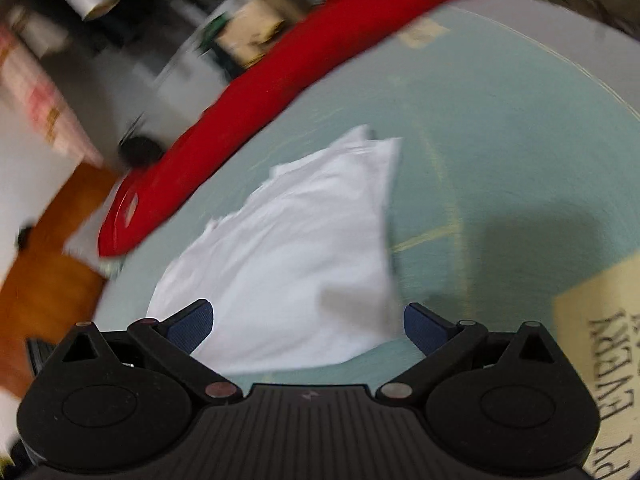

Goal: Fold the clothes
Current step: 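Roll both tools and move them to the end of the shirt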

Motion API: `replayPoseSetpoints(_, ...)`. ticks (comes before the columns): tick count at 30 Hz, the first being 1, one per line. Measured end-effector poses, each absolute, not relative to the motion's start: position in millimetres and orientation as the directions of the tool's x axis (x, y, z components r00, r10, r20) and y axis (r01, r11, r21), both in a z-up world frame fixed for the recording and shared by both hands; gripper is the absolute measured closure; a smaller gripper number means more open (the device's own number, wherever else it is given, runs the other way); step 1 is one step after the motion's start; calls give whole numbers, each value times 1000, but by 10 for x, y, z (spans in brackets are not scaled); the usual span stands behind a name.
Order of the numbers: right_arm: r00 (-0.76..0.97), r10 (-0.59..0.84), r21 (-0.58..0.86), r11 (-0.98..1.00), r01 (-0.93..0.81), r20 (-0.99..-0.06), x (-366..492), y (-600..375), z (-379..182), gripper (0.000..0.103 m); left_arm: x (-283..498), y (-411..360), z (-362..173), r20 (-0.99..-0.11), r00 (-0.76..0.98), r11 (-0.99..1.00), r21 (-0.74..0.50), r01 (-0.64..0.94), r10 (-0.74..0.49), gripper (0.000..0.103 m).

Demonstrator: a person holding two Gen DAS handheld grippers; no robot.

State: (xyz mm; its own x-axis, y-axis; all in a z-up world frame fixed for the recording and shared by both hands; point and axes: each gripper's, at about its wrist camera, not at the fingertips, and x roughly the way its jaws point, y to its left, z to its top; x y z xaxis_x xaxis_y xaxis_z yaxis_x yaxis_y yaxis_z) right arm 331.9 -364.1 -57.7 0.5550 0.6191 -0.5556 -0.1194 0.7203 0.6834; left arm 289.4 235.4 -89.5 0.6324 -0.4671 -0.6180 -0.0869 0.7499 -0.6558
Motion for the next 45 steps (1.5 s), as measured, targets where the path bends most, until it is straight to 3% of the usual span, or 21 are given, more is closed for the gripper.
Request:
replayPoseSetpoints(5,499,692,787,617,-32,-522,3511,-3797,-934,0,3094,2349,-1147,-629,596,725,-680,-111,-499,29)
replayPoseSetpoints(21,432,779,835,541,-100,-454,4692,-3376,-1039,0,3893,2311,-1335,-570,600,665,-742,-84,-561,27)
replayPoseSetpoints(30,338,826,835,524,-168,-451,4167,-3448,-1017,0,3828,2346,-1429,-520,585,613,-789,-49,-623,30)
replayPoseSetpoints(42,339,858,872,459,-169,-386,4588,-3252,-1092,0,3796,2353,-1516,-476,557,576,-818,5,-681,31)
replayPoseSetpoints(45,326,869,869,449,-209,-371,4506,-3257,-1099,0,3795,2342,-1522,-474,549,580,-815,24,-689,38)
